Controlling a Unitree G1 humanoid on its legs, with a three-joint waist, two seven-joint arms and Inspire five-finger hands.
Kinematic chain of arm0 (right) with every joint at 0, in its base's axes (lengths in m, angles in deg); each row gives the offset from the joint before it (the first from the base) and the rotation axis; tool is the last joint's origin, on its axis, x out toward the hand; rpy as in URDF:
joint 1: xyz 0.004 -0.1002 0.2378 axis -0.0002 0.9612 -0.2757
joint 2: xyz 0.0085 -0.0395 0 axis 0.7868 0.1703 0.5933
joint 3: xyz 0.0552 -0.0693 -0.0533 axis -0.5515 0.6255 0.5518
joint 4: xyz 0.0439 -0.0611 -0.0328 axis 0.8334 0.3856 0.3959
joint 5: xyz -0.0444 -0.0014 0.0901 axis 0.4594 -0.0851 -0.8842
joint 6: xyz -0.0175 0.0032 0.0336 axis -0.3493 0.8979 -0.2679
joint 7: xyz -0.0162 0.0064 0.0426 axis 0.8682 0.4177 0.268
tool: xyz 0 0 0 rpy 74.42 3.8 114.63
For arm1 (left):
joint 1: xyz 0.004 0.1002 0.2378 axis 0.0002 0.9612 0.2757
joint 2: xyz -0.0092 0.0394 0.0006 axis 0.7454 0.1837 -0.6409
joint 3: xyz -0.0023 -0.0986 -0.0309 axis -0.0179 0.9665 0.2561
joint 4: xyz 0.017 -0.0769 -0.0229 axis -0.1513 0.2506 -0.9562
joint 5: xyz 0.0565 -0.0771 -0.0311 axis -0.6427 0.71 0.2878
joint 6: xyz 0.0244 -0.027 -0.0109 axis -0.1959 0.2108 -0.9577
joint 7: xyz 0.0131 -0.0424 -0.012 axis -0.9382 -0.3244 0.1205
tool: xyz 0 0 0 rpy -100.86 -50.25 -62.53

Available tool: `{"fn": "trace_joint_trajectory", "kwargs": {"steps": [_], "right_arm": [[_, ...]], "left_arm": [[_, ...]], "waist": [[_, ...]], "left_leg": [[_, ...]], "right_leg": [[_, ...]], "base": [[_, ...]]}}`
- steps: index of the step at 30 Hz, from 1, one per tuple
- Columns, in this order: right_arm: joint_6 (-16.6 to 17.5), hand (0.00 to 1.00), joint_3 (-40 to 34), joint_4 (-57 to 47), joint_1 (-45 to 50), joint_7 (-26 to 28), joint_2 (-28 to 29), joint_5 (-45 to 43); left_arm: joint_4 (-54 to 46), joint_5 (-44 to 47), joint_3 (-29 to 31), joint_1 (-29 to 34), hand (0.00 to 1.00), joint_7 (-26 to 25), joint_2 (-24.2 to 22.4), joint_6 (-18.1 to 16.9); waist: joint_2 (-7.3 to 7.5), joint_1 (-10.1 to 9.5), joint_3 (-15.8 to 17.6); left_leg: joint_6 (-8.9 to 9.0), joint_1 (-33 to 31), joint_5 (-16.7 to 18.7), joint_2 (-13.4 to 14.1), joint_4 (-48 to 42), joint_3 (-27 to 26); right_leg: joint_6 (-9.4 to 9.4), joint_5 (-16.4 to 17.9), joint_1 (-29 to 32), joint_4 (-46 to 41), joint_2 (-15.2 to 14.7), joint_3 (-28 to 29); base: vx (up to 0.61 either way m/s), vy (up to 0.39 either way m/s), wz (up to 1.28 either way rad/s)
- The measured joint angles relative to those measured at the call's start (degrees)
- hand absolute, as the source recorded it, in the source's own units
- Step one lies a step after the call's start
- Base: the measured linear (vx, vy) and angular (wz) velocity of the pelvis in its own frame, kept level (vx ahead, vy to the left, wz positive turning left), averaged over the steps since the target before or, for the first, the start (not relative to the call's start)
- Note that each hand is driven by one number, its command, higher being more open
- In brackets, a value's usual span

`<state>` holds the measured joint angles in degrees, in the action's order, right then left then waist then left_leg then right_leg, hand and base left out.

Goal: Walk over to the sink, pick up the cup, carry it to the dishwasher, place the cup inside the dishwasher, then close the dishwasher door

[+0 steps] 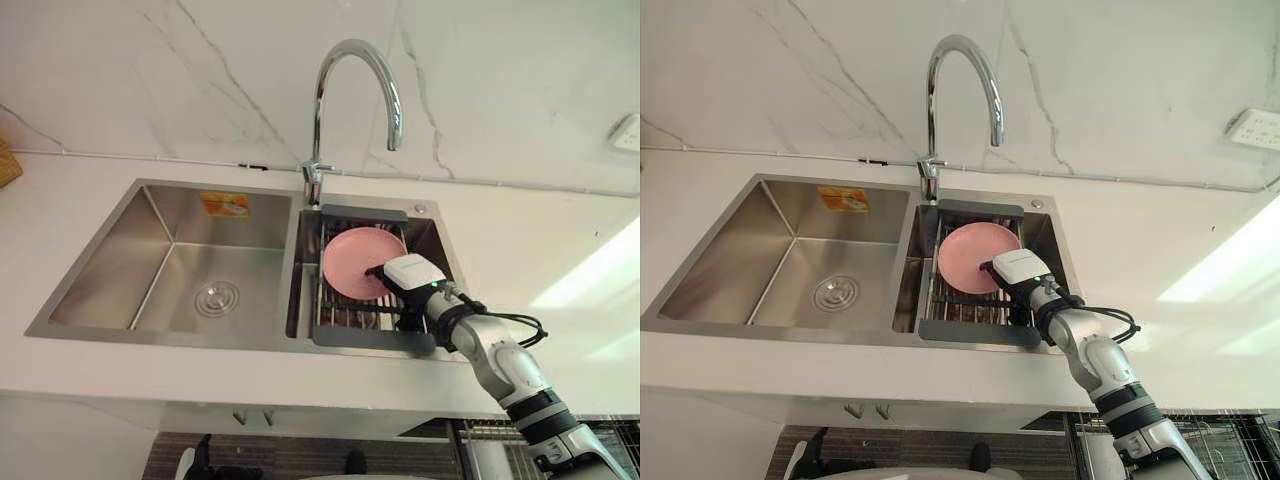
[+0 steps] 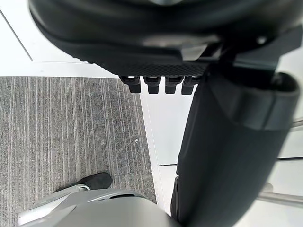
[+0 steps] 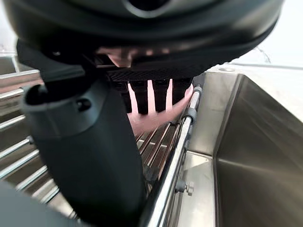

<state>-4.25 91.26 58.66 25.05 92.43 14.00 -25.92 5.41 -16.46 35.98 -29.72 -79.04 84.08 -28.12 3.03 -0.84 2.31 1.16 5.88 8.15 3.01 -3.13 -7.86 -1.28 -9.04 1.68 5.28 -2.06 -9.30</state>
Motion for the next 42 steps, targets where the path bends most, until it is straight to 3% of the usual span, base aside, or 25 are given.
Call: {"fn": "trace_joint_trajectory", "kwargs": {"steps": [3,11,22,31,42], "right_arm": [[-1.8,0.0,0.0,1.6,0.0,-3.7,2.1,0.5],[-0.7,0.0,-0.1,1.2,1.0,-10.7,3.2,0.7],[0.3,0.0,-10.4,-8.7,6.5,-19.7,1.8,-8.2],[2.9,0.0,-11.4,-12.5,7.2,-20.0,1.3,-11.3],[3.5,0.0,-12.5,-14.9,9.0,-20.0,-0.5,-15.7]], "left_arm": [[-0.4,0.0,0.0,-0.1,1.0,0.0,0.0,0.0],[-1.5,0.0,0.0,0.0,1.0,-0.2,0.0,-0.1],[-1.5,-0.6,0.1,0.6,1.0,-0.7,0.0,-1.3],[-1.5,-0.6,0.0,0.9,1.0,-0.8,0.0,-1.9],[-1.2,-0.5,0.0,1.2,1.0,-1.6,-0.7,-2.6]], "waist": [[0.1,-0.2,0.3],[0.01,-0.84,1.5],[-0.22,0.25,1.6],[-0.43,0.37,1.7],[-1.62,0.43,1.7]], "left_leg": [[0.03,0.0,-0.4,0.0,0.5,0.2],[0.13,0.1,-0.6,0.1,0.8,0.3],[0.19,0.7,-0.5,0.0,0.8,-0.9],[0.31,0.7,-0.4,0.3,0.7,-0.9],[0.52,0.7,-0.2,0.6,0.6,-1.0]], "right_leg": [[0.07,0.1,0.0,0.0,0.0,-0.2],[0.1,0.1,0.1,0.0,0.1,-0.3],[0.01,0.1,0.2,0.0,0.2,1.0],[0.08,0.1,0.2,0.0,0.5,1.2],[0.14,0.1,0.2,0.0,0.9,1.2]], "base": [[-0.03,-0.003,0.04],[0.0,0.0,0.0],[0.0,0.003,-0.06],[-0.02,0.0,0.0],[0.0,0.0,0.0]]}}
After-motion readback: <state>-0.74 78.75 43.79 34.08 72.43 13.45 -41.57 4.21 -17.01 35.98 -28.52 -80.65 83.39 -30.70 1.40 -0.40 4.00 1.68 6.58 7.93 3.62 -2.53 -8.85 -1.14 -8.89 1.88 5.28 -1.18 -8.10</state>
